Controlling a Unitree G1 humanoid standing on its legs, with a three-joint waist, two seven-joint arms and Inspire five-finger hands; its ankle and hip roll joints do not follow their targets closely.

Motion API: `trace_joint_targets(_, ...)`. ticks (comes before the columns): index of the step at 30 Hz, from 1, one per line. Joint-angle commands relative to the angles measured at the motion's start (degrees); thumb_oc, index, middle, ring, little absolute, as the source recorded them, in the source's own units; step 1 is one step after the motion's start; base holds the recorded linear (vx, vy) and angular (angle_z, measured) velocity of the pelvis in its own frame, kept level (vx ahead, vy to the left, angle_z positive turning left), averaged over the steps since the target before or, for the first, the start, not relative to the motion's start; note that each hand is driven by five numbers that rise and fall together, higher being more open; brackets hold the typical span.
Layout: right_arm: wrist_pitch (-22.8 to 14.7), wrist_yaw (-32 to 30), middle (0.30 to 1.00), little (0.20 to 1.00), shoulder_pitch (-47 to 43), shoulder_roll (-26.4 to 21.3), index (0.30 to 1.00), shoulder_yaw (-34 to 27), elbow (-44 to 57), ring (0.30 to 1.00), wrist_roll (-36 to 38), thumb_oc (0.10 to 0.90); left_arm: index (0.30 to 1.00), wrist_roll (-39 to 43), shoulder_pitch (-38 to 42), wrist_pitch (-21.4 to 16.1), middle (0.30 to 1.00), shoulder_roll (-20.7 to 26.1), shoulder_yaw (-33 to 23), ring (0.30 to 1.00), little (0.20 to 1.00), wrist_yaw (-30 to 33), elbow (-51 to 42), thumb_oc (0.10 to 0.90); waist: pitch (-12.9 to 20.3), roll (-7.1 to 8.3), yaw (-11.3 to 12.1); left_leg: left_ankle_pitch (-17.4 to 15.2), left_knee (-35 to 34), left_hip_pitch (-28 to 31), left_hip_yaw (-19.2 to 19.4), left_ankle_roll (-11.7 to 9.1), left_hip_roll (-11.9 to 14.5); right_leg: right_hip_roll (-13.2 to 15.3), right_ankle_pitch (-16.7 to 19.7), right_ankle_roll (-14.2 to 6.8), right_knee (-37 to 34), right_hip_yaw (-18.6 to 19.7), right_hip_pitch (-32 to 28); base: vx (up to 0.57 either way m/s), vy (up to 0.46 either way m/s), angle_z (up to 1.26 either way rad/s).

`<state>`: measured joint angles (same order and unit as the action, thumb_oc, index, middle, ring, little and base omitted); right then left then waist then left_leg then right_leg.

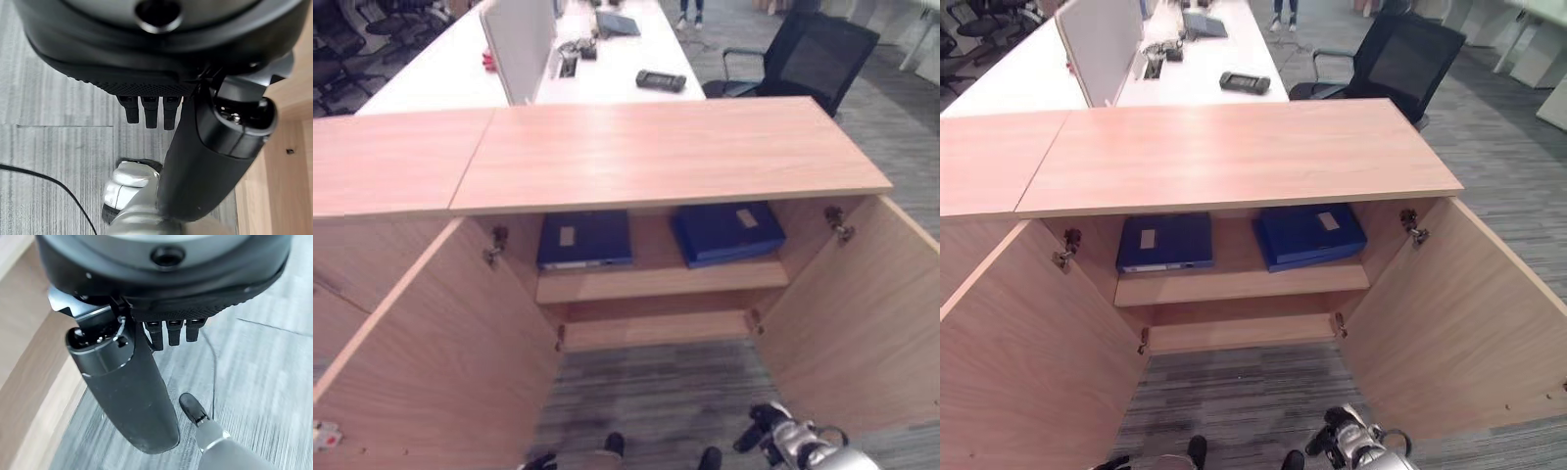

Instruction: Put the empty folder in the office cabinet

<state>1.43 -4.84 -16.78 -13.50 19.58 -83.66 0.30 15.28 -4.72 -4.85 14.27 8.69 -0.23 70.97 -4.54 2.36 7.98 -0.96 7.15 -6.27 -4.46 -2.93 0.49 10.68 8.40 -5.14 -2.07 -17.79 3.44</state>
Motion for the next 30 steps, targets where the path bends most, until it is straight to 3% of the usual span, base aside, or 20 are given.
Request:
trace_joint_targets(1, -0.8, -0.5, 0.9, 0.9, -4.9, -1.4, 0.9, -2.3, -1.0, 0.9, 3.0, 0.8, 0.9, -4.7, 2.1, 0.6, 0.9, -2.9, 1.9, 0.9, 0.9, -0.8, 2.0, 0.8, -0.3, 2.31, -0.1, -4.1, -0.2, 2.4, -0.8, 1.0, -2.8, -4.3, -6.5, -1.8, 0.3, -3.4, -2.6, 0.04, 0.134, -0.05)
trace_joint_targets(4, -0.7, 0.0, 0.9, 0.9, -1.9, -1.3, 0.9, -3.3, -0.6, 0.9, 2.7, 0.8, 0.9, -6.5, 1.8, 0.9, 0.9, -2.9, 1.5, 0.9, 0.9, -1.1, 3.3, 0.8, 2.4, 2.02, -1.2, -3.4, -5.7, 5.4, 0.6, 1.6, -2.5, -4.4, -5.1, -2.5, -1.3, -2.5, -3.1, 0.03, 0.124, -0.11)
trace_joint_targets(9, -1.1, 0.2, 0.9, 0.9, 1.2, -1.1, 0.9, -5.3, 0.2, 0.9, 4.0, 0.8, 0.9, -6.3, 1.3, 0.9, 0.9, -3.2, -0.4, 0.9, 0.9, -1.0, 4.3, 0.8, 4.3, 0.93, -2.2, -1.5, -10.7, 7.4, 2.0, 2.5, -2.5, -4.2, -3.3, -3.0, -2.2, -0.6, -2.2, -0.07, 0.139, -0.31)
trace_joint_targets(15, -1.5, 0.1, 0.9, 0.9, 4.9, -1.1, 0.9, -9.3, 1.0, 0.9, 6.2, 0.8, 0.9, -8.2, 2.0, 1.2, 0.9, -3.8, -1.7, 0.9, 0.9, -1.2, 8.1, 0.8, 4.9, 0.11, -5.9, -1.3, -12.1, 8.3, 4.7, 3.6, -3.8, -2.9, -0.5, -4.2, -1.3, 2.0, 0.7, -0.12, 0.145, -0.26)
trace_joint_targets(20, -3.1, -1.5, 0.9, 0.9, 7.5, -2.7, 0.9, -15.6, 2.4, 0.9, 12.0, 0.8, 0.9, -8.4, 3.1, 0.8, 0.9, -2.4, -3.9, 0.9, 0.9, -0.8, 8.8, 0.8, 3.8, 0.6, -9.1, -1.4, -12.1, 8.1, 8.9, 4.3, -4.9, -1.5, 2.6, -5.5, -0.7, 3.6, 4.4, -0.17, 0.097, -0.51)
trace_joint_targets(23, -3.5, -2.0, 0.9, 0.9, 8.0, -3.7, 0.9, -17.0, 3.9, 0.9, 12.4, 0.8, 0.9, -10.0, 2.8, 0.9, 0.9, -1.3, -5.4, 0.9, 0.9, -0.2, 10.2, 0.8, 3.0, 0.91, -9.8, -1.4, -12.1, 8.4, 11.0, 4.6, -4.5, -0.6, 2.6, -5.8, 0.6, 3.1, 5.4, -0.13, 0.011, -0.57)
trace_joint_targets(26, -4.6, -2.7, 0.9, 0.9, 8.1, -5.9, 0.9, -18.8, 7.5, 0.9, 13.2, 0.8, 0.9, -11.0, 2.3, 1.4, 0.9, -0.2, -7.9, 0.9, 0.9, 0.3, 11.5, 0.8, 2.1, 0.14, -9.9, -1.6, -12.1, 9.0, 14.1, 4.7, -2.5, 2.2, 0.3, -5.2, 3.5, -1.6, 4.6, -0.09, -0.038, -0.93)
trace_joint_targets(27, -4.9, -3.0, 0.9, 0.9, 8.3, -6.9, 0.9, -19.6, 8.7, 0.9, 13.4, 0.8, 0.9, -10.8, 2.0, 1.5, 0.9, 0.0, -8.6, 0.9, 0.9, 0.2, 11.7, 0.8, 2.1, -0.46, -9.9, -2.8, -12.1, 9.7, 14.3, 4.5, -1.7, 3.1, -1.1, -5.7, 4.6, -1.8, 3.6, -0.01, -0.026, -0.82)
trace_joint_targets(30, -5.4, -3.7, 0.9, 0.9, 8.7, -10.7, 0.9, -22.5, 12.3, 0.9, 13.3, 0.8, 0.9, -9.4, 1.6, 1.2, 0.9, 0.5, -10.3, 0.9, 0.9, -0.1, 11.8, 0.8, 3.0, -0.17, -10.4, -3.5, -12.1, 9.8, 15.4, 4.8, -1.5, 5.7, -0.8, -6.2, 5.5, -0.9, 1.5, 0.02, -0.043, -0.52)
